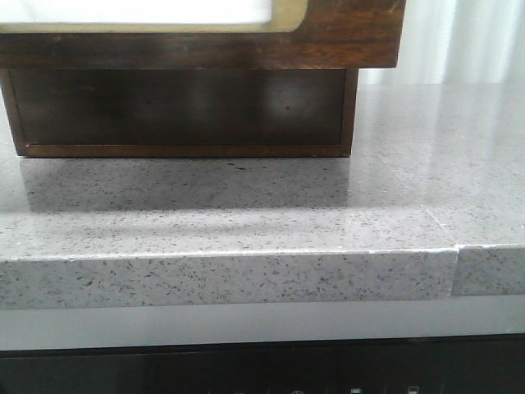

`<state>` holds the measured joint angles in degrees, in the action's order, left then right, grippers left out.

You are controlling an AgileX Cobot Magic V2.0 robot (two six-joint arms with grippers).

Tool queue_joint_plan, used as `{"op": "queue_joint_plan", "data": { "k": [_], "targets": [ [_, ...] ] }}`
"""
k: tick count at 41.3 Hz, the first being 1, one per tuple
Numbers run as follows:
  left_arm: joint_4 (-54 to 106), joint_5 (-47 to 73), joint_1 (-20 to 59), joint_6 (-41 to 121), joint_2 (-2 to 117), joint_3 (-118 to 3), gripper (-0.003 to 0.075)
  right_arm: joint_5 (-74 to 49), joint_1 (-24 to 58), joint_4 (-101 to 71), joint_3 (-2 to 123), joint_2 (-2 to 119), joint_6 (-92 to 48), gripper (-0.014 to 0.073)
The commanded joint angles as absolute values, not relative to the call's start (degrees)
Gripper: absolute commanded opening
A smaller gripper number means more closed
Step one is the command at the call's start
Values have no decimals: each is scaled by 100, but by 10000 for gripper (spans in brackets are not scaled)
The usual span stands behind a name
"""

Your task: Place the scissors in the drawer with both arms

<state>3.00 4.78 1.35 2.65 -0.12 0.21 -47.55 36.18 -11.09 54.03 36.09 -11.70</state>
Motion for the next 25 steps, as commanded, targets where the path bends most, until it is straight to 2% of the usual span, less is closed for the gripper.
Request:
{"op": "queue_joint_plan", "data": {
  "k": [1,19,25],
  "targets": [
    [349,-53,134,220,-129,164,-20,-4340,3592,-1108,5536,3617,-1177,-69],
    [349,-53,134,220,-129,164,-20,-4298,3573,-1055,5458,3515,-1189,-69],
    [349,-53,134,220,-118,164,-20,-3865,2910,-818,4923,3056,-1209,-69]
  ]
}}
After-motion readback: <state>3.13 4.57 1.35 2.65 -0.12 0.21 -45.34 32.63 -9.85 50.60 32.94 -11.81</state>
